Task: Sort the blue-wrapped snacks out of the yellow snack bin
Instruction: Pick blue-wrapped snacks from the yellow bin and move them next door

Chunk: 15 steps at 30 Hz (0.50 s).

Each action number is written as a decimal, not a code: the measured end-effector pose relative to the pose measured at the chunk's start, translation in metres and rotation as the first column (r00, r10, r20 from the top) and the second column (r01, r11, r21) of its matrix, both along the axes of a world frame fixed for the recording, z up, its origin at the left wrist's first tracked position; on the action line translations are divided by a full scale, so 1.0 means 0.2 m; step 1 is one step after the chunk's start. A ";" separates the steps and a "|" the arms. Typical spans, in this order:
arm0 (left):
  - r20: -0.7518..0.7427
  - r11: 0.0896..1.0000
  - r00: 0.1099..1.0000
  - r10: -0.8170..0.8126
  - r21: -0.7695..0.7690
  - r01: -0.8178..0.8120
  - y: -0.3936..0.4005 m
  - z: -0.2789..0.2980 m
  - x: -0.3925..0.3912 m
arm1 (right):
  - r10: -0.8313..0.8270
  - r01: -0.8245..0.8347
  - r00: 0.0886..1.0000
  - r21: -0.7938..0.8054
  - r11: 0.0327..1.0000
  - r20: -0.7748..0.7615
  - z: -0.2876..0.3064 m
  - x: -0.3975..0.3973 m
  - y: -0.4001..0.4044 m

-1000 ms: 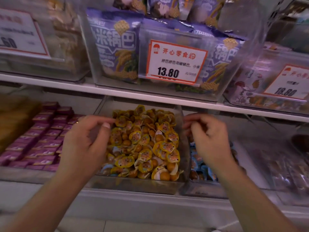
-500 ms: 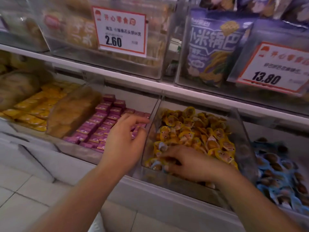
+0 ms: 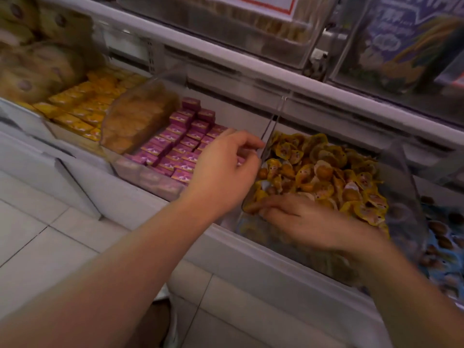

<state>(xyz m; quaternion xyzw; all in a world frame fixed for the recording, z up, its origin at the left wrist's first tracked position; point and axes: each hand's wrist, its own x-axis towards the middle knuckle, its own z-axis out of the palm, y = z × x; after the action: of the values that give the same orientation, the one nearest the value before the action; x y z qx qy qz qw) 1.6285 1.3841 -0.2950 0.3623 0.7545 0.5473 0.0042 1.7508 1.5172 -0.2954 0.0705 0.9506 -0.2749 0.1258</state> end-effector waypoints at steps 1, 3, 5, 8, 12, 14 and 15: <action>-0.010 1.000 1.000 0.002 -0.005 -0.002 0.00 0.00 0.00 | 0.021 -0.018 0.997 -0.044 0.999 0.072 -0.03 -0.01 -0.01; -0.032 1.000 0.999 0.003 -0.011 -0.003 0.00 -0.01 0.01 | 0.039 -0.031 0.989 -0.059 0.998 0.142 -0.07 -0.02 0.01; -0.039 1.000 0.999 0.001 -0.004 -0.001 0.00 -0.02 0.00 | 0.014 -0.008 0.985 -0.035 0.999 0.174 -0.08 -0.04 0.03; -0.039 1.000 0.999 -0.018 -0.008 0.018 0.00 -0.03 0.00 | 0.049 -0.044 0.988 -0.041 0.998 0.149 -0.07 -0.05 0.04; -0.051 0.999 0.998 -0.029 -0.014 0.028 0.00 -0.03 0.01 | 0.116 -0.109 0.985 -0.064 0.992 0.131 -0.07 -0.05 0.03; -0.055 0.999 0.998 -0.029 -0.016 0.028 -0.01 -0.04 0.01 | 0.105 -0.097 0.982 -0.055 0.994 0.160 -0.07 -0.06 0.03; -0.055 0.999 0.998 -0.029 -0.017 0.028 -0.01 -0.04 0.01 | 0.099 -0.092 0.981 -0.044 0.995 0.165 -0.07 -0.07 0.04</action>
<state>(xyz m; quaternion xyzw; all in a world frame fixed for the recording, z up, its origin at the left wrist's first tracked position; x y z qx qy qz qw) 1.6299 1.3822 -0.3022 0.3881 0.7535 0.5306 -0.0059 1.7374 1.5256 -0.3091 0.0453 0.9338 -0.2788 0.2195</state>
